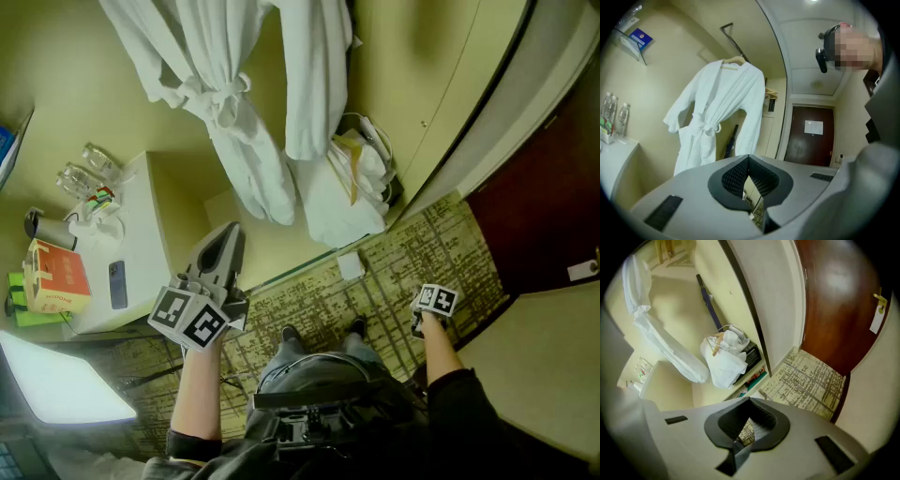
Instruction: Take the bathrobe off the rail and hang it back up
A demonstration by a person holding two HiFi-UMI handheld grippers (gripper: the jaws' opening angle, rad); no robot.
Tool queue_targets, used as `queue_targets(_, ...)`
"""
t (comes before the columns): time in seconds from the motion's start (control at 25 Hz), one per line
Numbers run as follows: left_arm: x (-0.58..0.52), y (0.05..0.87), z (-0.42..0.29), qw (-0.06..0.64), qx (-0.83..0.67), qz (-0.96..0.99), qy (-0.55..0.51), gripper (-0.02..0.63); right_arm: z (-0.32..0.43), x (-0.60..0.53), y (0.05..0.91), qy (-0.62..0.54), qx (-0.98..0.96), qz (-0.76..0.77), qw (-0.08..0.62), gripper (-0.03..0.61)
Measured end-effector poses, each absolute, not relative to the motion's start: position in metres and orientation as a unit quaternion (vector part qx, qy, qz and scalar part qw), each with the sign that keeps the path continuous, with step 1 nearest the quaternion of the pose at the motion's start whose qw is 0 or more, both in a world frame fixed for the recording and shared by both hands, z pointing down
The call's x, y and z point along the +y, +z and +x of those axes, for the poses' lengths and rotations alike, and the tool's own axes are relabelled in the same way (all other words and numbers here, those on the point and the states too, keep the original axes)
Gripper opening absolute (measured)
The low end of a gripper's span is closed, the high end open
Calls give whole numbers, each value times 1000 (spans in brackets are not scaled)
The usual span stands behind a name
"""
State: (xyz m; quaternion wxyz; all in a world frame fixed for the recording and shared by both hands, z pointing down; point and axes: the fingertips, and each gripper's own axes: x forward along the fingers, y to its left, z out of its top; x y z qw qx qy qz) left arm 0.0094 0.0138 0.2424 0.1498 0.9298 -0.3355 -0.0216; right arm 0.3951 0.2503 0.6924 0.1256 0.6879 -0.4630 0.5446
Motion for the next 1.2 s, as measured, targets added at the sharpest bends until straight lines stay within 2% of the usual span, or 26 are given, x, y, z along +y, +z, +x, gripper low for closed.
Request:
queue_targets(0.28,9,257,-33,126,-379,917,5,2,359,175,653,481,-539,677,141,25)
queue_targets(0.52,6,268,-88,115,-429,896,15,2,299,96,595,398,-633,646,156,25)
queue_targets(0.92,8,282,-163,115,-508,853,24,2,178,-4,474,279,-770,560,125,25)
queue_targets(1.2,8,291,-208,100,-559,822,42,2,97,-32,380,134,-839,514,115,25)
